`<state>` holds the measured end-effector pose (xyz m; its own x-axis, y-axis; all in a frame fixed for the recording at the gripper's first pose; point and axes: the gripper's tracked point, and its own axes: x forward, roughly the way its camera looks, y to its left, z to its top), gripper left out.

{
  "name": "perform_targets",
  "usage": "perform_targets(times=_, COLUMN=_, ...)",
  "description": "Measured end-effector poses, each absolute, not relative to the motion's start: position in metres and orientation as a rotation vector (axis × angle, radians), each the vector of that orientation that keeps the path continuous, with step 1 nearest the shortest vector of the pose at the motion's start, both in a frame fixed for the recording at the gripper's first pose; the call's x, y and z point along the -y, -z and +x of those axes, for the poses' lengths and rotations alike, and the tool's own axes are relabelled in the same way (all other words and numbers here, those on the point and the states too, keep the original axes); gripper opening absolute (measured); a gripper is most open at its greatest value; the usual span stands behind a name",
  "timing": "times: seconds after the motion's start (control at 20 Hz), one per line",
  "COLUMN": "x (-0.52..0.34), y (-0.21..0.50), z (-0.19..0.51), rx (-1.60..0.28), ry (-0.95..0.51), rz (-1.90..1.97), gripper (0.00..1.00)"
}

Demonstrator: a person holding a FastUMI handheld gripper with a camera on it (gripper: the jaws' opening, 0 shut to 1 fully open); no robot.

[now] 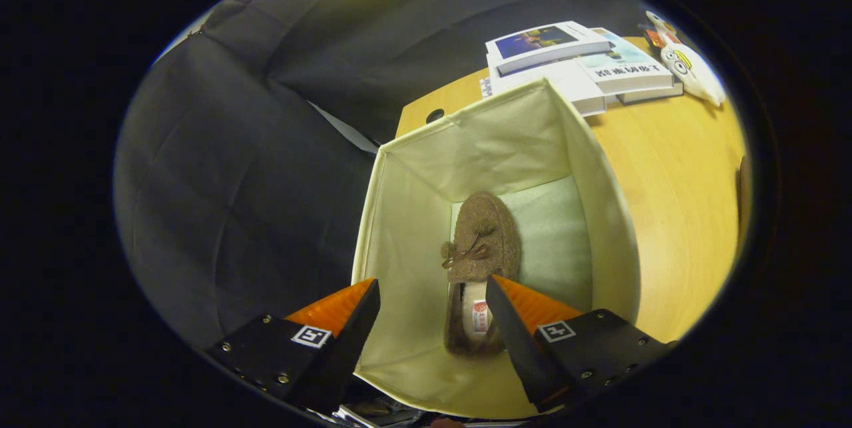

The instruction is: Open the storage box then place both shoes into the box .Put the left shoe in first, then the right shoe, with the right side of both shoes facing outward in a uniform manner.

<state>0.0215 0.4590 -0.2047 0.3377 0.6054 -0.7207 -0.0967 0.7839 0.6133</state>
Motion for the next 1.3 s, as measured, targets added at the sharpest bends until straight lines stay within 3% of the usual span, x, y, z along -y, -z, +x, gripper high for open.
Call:
perform_targets(times=0.5, x=-0.382, y=0.150, z=0.030, rx=-0.998, ry=-0.520, rz=0.402, gripper=0.97)
perform_targets(times=1.3, x=-0.194, y=0.167, z=0.038, rx=-0.965, ry=-0.298, rz=0.334, gripper=0.97)
